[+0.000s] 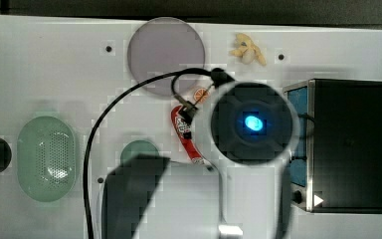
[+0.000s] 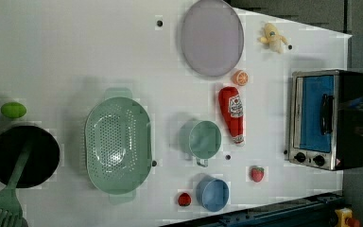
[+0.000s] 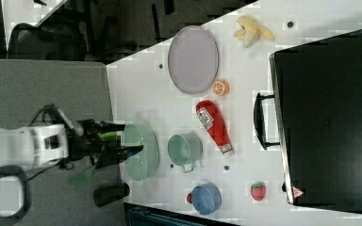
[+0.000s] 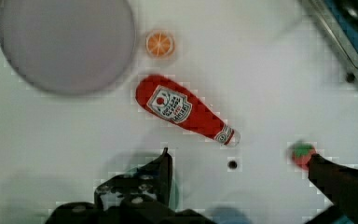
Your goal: Pick Ketchup from the table and place it in strainer.
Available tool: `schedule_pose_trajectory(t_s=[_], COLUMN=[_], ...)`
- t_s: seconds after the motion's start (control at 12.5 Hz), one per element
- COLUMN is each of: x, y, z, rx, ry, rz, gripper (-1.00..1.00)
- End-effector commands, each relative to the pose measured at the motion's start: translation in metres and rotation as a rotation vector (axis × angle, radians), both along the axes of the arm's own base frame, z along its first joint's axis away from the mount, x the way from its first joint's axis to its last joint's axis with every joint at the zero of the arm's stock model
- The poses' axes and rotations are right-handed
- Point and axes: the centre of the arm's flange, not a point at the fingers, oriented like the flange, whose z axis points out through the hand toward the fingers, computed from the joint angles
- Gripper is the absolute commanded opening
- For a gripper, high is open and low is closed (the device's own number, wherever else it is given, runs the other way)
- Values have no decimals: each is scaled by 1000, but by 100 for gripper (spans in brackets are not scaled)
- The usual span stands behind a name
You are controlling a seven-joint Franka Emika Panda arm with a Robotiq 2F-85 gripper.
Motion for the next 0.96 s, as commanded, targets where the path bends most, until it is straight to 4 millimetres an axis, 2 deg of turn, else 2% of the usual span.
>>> schedule_pose_trajectory(t_s=[0.08,0.32,0.56,0.96], x=[6,7,6,7], y=[22,24,26,27], z=[-64,-107,-153,-234], rx=[29,37,36,26], ry=[53,20,-13,13], rz=[363,618,797,846], gripper=[100,100,100,100])
